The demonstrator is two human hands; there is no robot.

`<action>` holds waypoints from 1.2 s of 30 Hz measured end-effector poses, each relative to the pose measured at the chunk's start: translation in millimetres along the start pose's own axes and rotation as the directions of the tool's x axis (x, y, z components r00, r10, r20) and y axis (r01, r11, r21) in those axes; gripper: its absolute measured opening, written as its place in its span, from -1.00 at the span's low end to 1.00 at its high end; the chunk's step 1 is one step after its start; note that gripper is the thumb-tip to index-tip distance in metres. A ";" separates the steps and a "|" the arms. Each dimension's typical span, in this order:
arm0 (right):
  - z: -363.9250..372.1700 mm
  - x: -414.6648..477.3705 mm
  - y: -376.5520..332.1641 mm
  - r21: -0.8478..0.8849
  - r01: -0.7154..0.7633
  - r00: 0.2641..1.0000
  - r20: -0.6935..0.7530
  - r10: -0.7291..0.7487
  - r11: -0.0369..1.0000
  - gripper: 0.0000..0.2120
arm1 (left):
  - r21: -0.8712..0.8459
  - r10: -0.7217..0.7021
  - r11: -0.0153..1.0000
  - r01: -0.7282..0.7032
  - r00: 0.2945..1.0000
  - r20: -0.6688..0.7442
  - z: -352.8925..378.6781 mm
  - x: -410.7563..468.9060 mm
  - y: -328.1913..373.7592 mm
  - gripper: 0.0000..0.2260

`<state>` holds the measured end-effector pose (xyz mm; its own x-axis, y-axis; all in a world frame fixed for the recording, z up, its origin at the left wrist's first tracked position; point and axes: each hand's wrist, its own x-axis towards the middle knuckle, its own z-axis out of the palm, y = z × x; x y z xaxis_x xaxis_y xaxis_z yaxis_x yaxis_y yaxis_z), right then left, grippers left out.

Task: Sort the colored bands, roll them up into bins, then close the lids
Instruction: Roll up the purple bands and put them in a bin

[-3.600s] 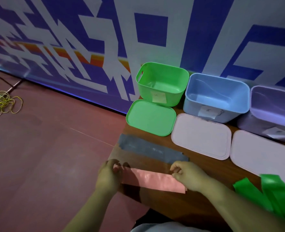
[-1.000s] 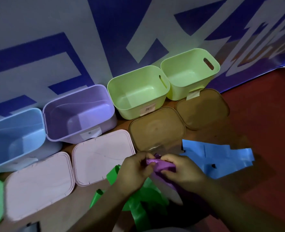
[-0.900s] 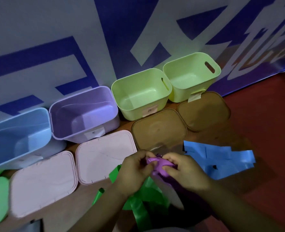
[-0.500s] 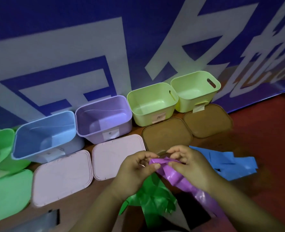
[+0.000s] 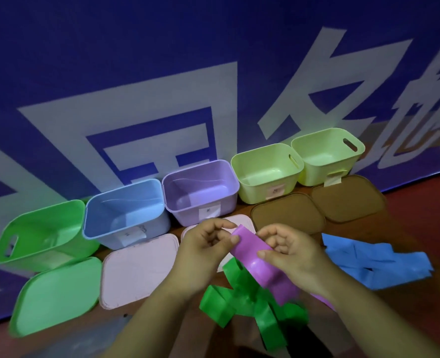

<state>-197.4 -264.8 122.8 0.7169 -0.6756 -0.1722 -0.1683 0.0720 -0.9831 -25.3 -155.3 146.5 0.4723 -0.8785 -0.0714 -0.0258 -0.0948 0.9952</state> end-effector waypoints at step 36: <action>117.7 20.8 -121.9 -0.083 0.304 0.946 0.147 -0.290 0.949 -0.73 | 0.257 0.230 0.948 -0.190 0.964 -0.133 -112.4 -58.0 87.4 -0.83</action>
<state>-82.3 -201.3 231.7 0.8263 -0.5518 0.1130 0.0019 -0.1979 -0.9802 44.1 -60.0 245.2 0.5669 -0.8063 0.1688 -0.3404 -0.0427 0.9393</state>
